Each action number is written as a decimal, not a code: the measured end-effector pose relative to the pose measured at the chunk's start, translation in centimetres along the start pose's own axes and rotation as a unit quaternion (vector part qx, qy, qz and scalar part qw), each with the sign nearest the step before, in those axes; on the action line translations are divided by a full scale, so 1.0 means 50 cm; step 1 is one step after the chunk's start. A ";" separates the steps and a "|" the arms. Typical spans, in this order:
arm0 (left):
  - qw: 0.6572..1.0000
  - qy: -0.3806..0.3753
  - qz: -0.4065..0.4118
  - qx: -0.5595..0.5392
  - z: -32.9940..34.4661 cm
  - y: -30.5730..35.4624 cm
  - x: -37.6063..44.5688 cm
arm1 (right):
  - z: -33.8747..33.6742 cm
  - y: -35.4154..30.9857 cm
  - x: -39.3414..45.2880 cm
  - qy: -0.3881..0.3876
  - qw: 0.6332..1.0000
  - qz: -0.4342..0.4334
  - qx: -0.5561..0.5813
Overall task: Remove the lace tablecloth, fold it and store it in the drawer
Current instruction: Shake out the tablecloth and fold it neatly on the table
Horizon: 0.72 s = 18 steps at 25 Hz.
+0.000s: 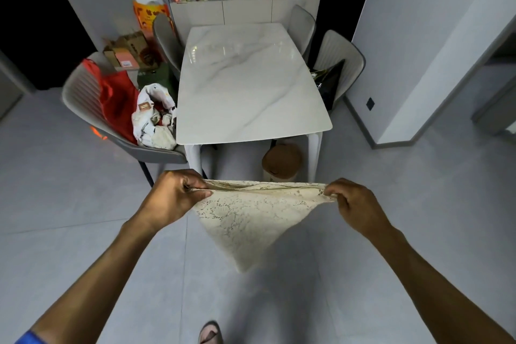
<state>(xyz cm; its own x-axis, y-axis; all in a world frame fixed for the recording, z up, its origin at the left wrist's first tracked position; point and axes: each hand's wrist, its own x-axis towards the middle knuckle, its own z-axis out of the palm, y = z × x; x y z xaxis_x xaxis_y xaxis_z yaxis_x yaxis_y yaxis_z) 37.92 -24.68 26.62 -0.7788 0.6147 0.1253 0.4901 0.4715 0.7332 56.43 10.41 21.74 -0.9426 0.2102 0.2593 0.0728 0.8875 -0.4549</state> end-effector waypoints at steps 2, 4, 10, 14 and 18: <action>1.000 0.007 0.009 -0.001 0.006 0.009 0.007 | -0.004 0.006 0.015 -0.041 0.999 0.019 -0.027; 0.999 0.014 0.026 0.027 0.007 0.016 0.014 | -0.003 0.016 0.015 -0.083 0.994 0.051 -0.048; 0.996 0.023 0.047 0.069 0.002 0.044 0.023 | 0.041 0.017 -0.045 -0.146 0.966 0.103 -0.185; 0.986 -0.016 0.067 0.153 -0.030 0.048 0.039 | 0.042 0.004 -0.021 -0.095 0.981 0.144 -0.091; 0.986 -0.002 0.009 0.166 -0.077 0.023 0.063 | -0.036 -0.023 0.045 -0.026 0.984 0.145 0.099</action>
<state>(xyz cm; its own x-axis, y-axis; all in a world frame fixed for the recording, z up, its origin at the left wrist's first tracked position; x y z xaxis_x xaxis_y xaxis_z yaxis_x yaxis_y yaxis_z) 34.52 -24.62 30.42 -0.7669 0.6279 0.1327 0.6062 0.6409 0.4710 54.83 10.59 24.38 -0.9074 0.4170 0.0521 0.2817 0.6953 -0.6612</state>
